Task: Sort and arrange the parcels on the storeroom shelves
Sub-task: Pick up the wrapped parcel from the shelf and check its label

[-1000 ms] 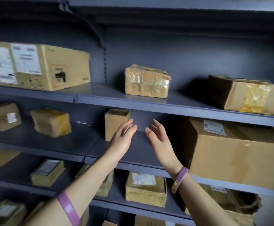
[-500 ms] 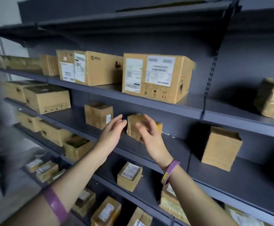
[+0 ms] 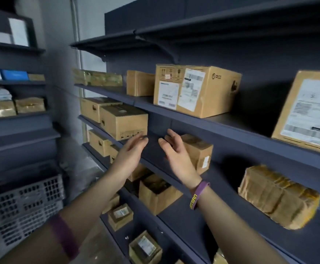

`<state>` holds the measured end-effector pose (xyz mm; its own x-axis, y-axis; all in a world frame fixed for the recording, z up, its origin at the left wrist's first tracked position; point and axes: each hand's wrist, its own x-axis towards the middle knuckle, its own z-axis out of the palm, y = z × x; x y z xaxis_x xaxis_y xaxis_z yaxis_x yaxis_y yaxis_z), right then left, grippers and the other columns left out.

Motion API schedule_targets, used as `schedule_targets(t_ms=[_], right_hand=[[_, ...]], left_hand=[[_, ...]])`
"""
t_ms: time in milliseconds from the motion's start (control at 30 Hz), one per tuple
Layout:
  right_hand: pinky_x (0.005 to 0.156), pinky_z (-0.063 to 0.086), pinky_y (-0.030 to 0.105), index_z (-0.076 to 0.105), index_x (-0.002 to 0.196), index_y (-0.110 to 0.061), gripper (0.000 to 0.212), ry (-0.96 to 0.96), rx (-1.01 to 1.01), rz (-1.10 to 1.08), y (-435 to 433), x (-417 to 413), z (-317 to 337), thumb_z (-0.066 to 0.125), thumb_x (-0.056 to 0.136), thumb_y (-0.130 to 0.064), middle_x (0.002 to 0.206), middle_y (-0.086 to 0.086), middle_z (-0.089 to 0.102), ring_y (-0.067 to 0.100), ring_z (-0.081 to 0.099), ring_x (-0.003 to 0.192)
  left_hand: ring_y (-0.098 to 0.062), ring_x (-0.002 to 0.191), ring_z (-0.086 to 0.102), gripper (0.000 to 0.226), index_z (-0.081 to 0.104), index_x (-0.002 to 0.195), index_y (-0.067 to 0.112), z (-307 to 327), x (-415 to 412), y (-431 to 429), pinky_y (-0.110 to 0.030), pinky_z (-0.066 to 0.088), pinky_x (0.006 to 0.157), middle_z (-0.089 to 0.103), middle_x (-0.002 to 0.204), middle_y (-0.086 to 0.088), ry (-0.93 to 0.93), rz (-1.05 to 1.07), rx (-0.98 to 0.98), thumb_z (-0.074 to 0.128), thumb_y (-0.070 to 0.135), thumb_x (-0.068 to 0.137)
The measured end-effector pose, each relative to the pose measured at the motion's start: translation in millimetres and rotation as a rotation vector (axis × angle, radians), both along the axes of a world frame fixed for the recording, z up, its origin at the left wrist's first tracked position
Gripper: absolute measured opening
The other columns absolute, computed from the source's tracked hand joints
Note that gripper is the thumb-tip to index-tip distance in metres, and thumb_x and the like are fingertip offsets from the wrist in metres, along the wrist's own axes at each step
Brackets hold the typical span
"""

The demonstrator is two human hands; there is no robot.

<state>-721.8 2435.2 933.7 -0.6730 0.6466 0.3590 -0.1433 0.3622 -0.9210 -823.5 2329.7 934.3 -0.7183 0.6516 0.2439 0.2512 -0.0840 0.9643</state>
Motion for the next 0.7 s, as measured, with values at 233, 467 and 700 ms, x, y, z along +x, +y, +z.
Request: schedule_targets(t_ms=[233,467,700], right_hand=[[0.115,0.035,0.041,0.031,0.148,-0.031,0.057,0.034,-0.012,0.093,41.0,-176.6,-3.8,0.054,0.097,-0.037,0.143,-0.009,0.043,0.002,0.042,0.129],[0.112,0.036,0.037,0.033,0.148,-0.027,0.057,0.060,-0.034,0.133,79.2,-333.2,10.5,0.056,0.097,-0.035,0.145,-0.006,0.046,-0.002,0.048,0.119],[0.114,0.037,0.040,0.032,0.149,-0.028,0.061,0.059,0.005,0.142,92.4,-466.2,22.5,0.057,0.095,-0.039,0.151,-0.003,0.041,-0.002,0.042,0.123]], left_hand=[[0.001,0.109,0.043,0.046,0.047,0.137,0.042,1.2,-169.7,33.8,-0.019,0.031,0.090,0.046,0.124,0.019,-0.010,0.083,0.005,0.051,0.050,0.092],[-0.007,0.127,0.039,0.046,0.045,0.139,0.040,20.2,-312.5,55.9,-0.025,0.030,0.102,0.045,0.139,0.013,-0.002,0.117,-0.029,0.050,0.048,0.094],[-0.013,0.137,0.035,0.045,0.044,0.141,0.036,34.4,-440.3,58.7,-0.026,0.023,0.099,0.042,0.148,0.007,-0.009,0.169,-0.016,0.048,0.042,0.096]])
